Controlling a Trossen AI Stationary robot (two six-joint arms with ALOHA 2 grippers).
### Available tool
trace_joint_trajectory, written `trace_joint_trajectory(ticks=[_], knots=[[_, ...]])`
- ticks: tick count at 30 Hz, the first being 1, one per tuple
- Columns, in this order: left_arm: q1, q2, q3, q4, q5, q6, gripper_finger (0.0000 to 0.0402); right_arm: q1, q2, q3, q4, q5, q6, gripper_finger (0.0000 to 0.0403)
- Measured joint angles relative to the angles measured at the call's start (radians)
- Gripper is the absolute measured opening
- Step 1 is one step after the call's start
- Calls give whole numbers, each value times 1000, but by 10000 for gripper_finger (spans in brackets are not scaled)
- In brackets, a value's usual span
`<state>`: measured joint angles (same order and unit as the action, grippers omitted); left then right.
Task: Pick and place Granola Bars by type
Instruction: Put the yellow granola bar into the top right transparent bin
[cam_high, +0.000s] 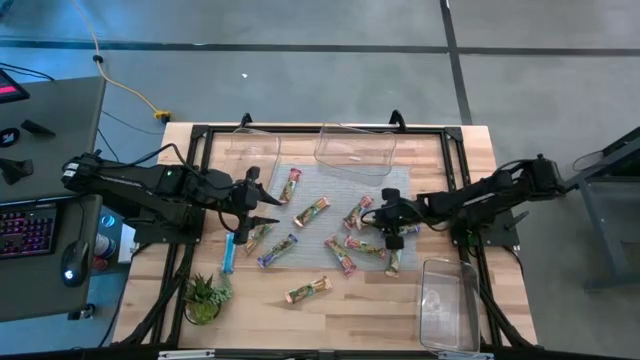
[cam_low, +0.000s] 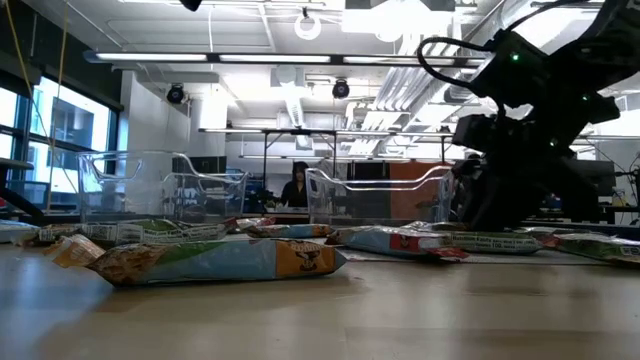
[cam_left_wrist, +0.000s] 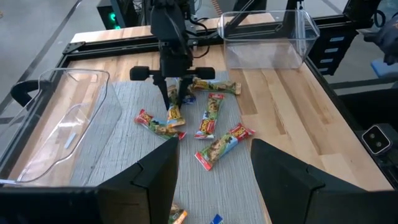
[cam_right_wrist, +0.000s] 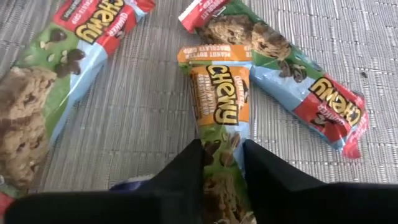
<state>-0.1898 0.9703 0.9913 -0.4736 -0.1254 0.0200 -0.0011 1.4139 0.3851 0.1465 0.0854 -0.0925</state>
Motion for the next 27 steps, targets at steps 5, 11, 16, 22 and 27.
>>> trace_joint_trajectory(ticks=[5, 11, 16, 22, 27], knots=[[0, 0, 0, 0, 0, 0, 193, 28, 1, 93, 3, 7, 3, 63], [0, 0, 0, 0, 0, 0, 193, 17, 0, 283, -15, 210, -153, 65], [0, 0, 0, 0, 0, -1, 193, -87, 0, 420, -33, 397, -274, 63], [0, 0, 0, 0, 11, -54, 193, -329, -1, 440, -40, 242, -160, 62], [0, 5, 0, -1, 45, -157, 193, -488, -1, 374, -37, 77, -65, 62]])
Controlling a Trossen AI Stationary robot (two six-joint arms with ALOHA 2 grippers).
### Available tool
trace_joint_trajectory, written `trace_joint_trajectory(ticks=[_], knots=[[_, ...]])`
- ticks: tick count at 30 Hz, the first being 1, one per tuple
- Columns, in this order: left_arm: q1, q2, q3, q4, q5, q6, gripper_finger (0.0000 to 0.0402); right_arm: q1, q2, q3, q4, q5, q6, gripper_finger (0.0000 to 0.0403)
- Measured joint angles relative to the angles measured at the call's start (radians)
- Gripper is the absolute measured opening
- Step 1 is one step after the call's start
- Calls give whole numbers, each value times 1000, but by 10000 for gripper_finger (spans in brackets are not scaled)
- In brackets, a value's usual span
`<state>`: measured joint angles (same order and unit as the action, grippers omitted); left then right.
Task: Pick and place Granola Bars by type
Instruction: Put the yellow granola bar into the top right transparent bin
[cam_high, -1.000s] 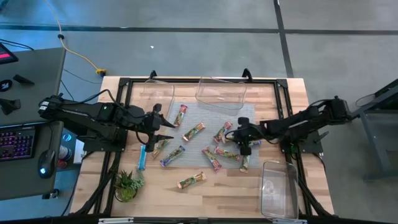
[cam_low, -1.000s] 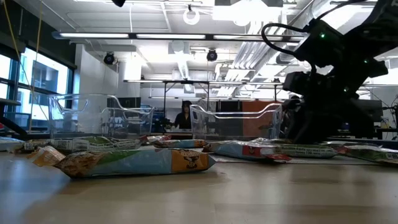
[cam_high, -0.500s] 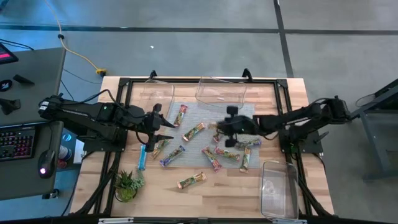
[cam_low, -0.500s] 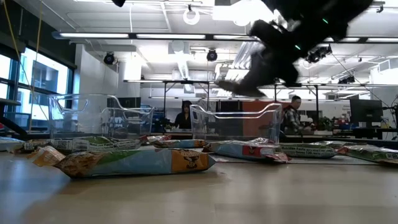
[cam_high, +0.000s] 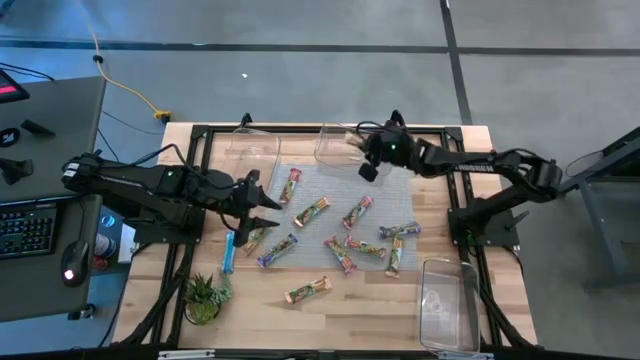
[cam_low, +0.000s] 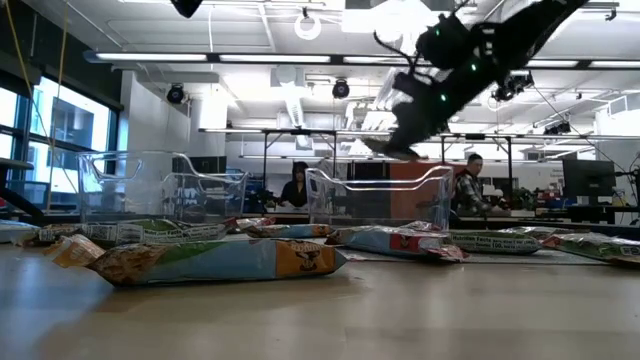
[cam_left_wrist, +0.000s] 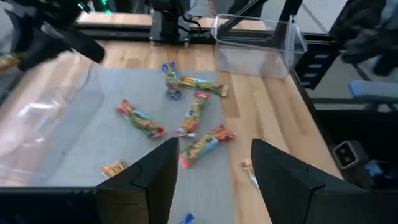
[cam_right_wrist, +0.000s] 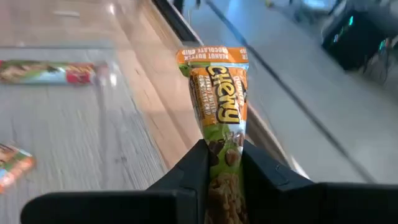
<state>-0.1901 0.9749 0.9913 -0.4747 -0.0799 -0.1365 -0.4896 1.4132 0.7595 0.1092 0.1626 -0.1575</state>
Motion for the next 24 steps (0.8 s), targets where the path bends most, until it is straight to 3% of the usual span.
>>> trace_joint_trajectory(ticks=[5, 13, 18, 24], knots=[[0, 27, 0, 8, -71, -4, 193, -44, 7, -41, 1, 7, -30, 62], [0, 140, 0, 17, -324, -52, 193, -48, 127, -42, 48, -21, -29, 63], [1, 177, 0, 13, -341, -184, 193, -47, 197, -37, 88, 9, -33, 64], [0, 177, 0, 8, -319, -217, 193, -47, 203, -9, 49, 10, -80, 83]])
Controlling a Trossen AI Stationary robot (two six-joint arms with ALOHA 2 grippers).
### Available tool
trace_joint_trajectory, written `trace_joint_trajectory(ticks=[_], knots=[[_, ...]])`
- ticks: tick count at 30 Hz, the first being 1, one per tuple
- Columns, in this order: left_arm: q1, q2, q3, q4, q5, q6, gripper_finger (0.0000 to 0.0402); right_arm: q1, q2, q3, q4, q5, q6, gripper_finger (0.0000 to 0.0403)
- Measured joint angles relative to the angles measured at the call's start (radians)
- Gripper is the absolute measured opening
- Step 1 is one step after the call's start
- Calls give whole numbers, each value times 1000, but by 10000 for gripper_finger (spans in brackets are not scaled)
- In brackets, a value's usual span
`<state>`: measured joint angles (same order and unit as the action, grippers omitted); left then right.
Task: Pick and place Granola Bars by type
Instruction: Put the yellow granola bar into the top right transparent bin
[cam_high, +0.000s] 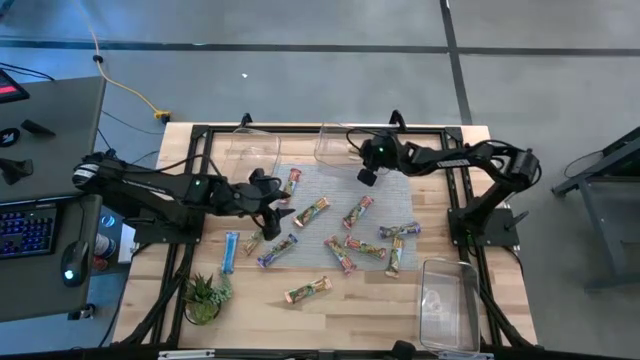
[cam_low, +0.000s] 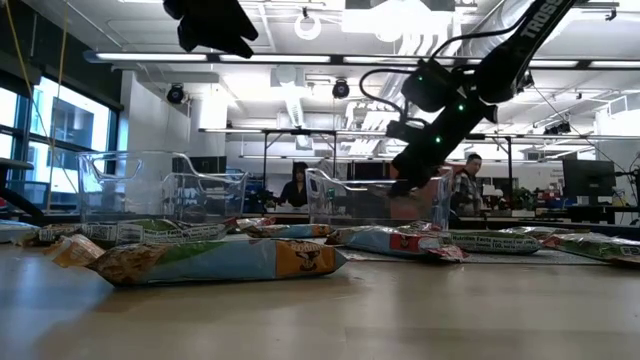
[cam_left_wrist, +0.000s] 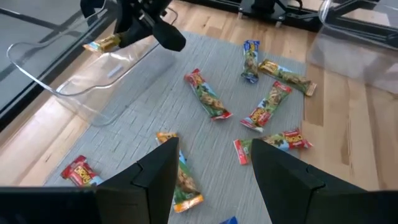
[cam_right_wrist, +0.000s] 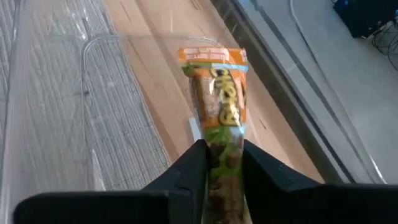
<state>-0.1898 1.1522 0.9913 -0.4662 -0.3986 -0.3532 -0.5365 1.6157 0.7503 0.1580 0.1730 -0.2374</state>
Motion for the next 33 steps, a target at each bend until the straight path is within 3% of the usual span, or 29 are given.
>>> trace_joint_trajectory(ticks=[9, 15, 19, 25, 33], knots=[[0, 0, 0, 0, 1, -37, 193, 43, -26, 53, -77, 56, 13, 139], [0, 25, 0, -4, 80, -128, 193, 150, -129, 124, -192, 108, -6, 149], [0, 116, 0, -1, 93, -178, 193, 224, -212, 142, -191, 103, -6, 145], [16, 319, 0, 89, 19, -200, 193, 301, -321, 142, -192, 101, 1, 138], [112, 522, 0, 231, 102, -211, 193, 350, -365, 141, -201, 105, 27, 138]])
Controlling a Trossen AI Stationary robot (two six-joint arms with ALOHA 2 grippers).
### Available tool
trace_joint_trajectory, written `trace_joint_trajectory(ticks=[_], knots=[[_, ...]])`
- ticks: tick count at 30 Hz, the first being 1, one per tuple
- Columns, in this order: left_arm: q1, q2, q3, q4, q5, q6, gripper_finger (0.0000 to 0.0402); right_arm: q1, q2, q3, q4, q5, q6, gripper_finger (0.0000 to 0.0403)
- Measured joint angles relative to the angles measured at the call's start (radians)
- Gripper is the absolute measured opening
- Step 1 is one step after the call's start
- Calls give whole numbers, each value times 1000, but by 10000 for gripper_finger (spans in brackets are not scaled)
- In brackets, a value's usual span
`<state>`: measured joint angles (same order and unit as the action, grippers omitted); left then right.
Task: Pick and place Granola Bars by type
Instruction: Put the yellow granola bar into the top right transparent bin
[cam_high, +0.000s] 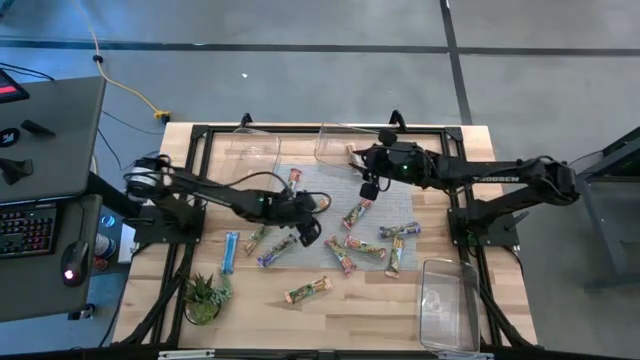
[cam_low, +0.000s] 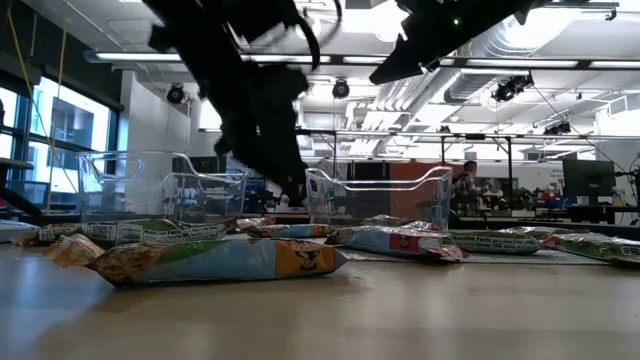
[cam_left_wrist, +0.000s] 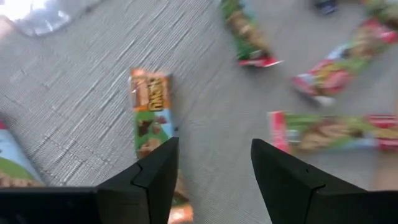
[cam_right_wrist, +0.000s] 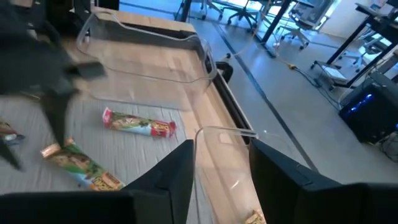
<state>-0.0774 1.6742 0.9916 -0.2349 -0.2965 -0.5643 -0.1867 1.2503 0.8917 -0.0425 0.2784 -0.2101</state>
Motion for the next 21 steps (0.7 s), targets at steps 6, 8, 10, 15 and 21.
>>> trace_joint_trajectory(ticks=[6, 8, 10, 15, 21], knots=[[75, 71, 0, 1, 0, -16, 193, 6, 0, 0, -46, 0, 1, 138], [89, 79, 0, 1, 4, -16, 193, 6, 0, -1, -64, 0, 1, 138], [99, 85, 0, 4, 33, -16, 193, 6, 0, -1, -78, 0, 1, 138], [97, 102, 1, 8, 51, -17, 193, 6, 0, -1, -106, 1, 0, 138], [97, 147, 2, 8, 48, -20, 193, 5, 0, -1, -112, 4, 0, 138]])
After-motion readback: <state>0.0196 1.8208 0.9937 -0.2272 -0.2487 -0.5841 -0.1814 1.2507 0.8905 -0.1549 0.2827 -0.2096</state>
